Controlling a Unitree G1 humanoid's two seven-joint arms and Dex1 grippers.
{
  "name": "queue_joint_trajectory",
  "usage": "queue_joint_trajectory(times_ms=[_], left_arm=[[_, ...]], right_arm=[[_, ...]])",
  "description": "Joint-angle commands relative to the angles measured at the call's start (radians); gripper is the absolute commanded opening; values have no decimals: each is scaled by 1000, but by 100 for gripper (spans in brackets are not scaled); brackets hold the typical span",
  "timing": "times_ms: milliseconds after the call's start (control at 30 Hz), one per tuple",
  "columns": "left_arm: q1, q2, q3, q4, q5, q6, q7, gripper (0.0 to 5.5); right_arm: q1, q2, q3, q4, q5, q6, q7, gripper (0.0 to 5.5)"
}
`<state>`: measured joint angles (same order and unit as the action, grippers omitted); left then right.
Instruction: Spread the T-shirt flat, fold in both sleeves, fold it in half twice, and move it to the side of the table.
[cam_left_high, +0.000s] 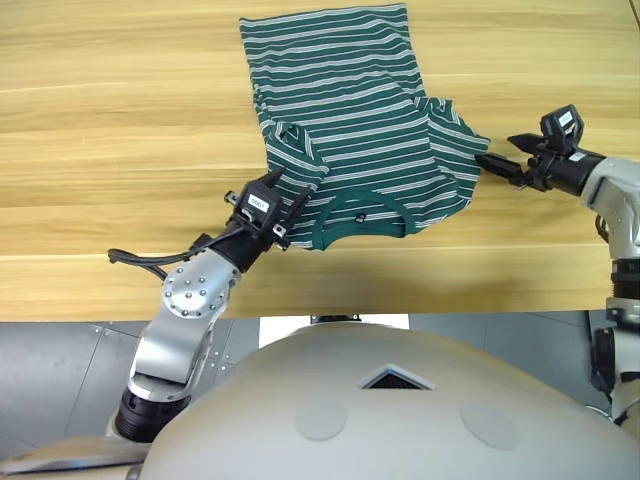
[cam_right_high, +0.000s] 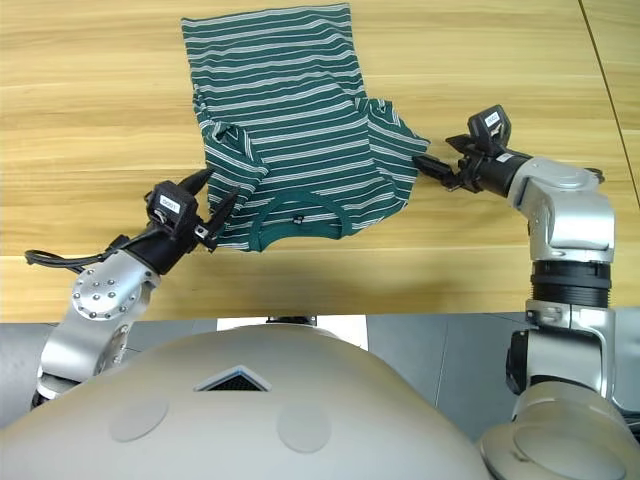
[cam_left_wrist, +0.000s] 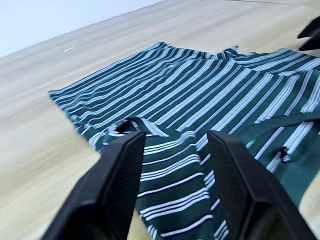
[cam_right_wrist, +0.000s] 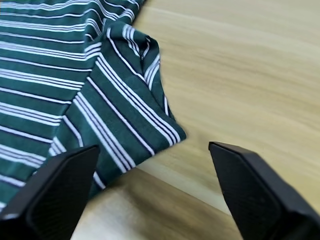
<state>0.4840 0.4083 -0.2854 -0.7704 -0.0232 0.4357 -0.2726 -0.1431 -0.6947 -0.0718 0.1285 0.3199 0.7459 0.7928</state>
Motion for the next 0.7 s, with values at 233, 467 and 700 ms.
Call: queue_joint_trajectory(times_ms=[233,467,700], left_arm=[[0,-7,-78,-12,104,-24,14,217],[7,-16,-81,-35,114,-14,7,217],[16,-21,-89,-53,119,-10,7,217]], right_arm=[[-79,19,58,55,-23,134,-38,368],[-98,36,46,78,-30,98,-66,241],[-110,56,62,101,-25,98,-67,108]])
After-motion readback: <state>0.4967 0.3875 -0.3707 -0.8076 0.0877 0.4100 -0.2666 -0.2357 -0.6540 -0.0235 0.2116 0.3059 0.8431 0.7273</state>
